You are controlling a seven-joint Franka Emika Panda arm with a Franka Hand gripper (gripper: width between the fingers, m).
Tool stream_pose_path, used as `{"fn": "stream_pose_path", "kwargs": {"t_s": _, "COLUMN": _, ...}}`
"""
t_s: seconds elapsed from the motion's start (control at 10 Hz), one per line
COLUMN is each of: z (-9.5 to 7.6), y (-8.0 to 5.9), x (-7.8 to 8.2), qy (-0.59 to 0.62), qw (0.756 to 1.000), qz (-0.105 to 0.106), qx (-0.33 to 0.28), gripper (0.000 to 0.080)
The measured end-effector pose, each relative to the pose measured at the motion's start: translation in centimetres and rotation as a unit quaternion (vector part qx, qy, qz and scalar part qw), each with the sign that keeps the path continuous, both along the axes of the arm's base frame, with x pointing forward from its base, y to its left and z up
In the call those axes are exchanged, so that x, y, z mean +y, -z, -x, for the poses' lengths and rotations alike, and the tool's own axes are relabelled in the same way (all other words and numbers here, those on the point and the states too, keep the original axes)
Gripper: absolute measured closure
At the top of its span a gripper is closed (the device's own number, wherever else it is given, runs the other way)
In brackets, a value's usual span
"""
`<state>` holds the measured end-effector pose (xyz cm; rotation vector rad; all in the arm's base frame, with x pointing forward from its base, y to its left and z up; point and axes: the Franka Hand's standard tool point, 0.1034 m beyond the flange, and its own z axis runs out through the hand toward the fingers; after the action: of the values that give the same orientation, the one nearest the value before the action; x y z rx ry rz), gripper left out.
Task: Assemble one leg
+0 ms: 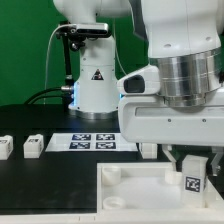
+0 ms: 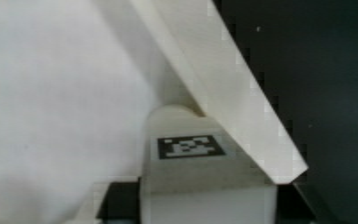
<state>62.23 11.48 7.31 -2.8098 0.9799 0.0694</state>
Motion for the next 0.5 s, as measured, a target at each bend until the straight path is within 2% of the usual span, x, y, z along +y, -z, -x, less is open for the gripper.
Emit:
{"fn": "stream_pose_path", "kwargs": {"t_s": 0.3, "z": -0.04, "y": 0.02, "x": 0.04, "qy": 0.148, "qw": 0.989, "qz": -0.004, "qx": 0.026, "gripper": 0.0500}}
{"fn": "stream_pose_path", "kwargs": {"t_s": 0.5, "z": -0.37, "y": -0.01, "x": -0.16, "qy": 0.294, "qw": 0.954, "qz": -0.015, "qx": 0.052, "gripper": 0.0501}}
